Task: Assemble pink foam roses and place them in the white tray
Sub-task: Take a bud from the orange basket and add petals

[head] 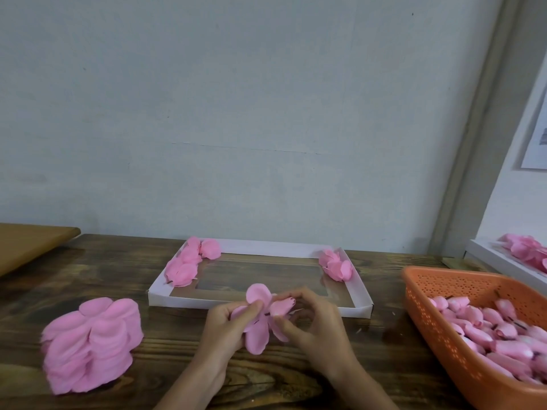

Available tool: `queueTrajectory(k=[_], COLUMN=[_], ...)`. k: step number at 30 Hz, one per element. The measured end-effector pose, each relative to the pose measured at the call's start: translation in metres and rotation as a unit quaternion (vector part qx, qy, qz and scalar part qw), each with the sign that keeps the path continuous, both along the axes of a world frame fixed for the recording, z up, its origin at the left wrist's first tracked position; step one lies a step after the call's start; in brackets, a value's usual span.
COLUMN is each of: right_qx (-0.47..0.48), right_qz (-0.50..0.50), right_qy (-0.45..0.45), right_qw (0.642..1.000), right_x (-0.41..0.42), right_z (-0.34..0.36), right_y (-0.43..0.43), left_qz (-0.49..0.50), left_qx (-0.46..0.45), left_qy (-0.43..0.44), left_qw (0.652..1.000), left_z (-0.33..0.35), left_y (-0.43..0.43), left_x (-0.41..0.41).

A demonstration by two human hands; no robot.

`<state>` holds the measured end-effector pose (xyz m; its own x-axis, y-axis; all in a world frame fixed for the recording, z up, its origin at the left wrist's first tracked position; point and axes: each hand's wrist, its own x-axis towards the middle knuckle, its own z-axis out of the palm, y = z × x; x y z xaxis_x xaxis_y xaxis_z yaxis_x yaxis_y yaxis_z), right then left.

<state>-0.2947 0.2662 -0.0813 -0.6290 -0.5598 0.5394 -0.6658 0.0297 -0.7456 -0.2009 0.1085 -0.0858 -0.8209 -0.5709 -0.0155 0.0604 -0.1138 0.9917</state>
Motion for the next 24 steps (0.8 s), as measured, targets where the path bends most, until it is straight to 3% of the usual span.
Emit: queueTrajectory(k=[8,16,24], right_qx=[0.031,0.044,0.030], right_qz=[-0.008,-0.009,-0.019], right_qy=[0.002,0.009,-0.002], right_qw=[1.000,0.999,0.999], right_x=[0.0001,0.0037,-0.0002], right_z=[0.0007,0.0016,0.0037], right_y=[0.0017,0.0013,0.0006], left_qz=[-0.024,-0.030,-0.047], left_qx=[-0.063,-0.066,-0.165], left_qy=[0.004,0.016,0.080], left_qw=[0.998,0.997,0.982], left_z=[-0.0011,-0.0009,0.0037], left_y=[0.0020,0.0041,0.0080], left_x=[-0.0008,0.0002,0.0022])
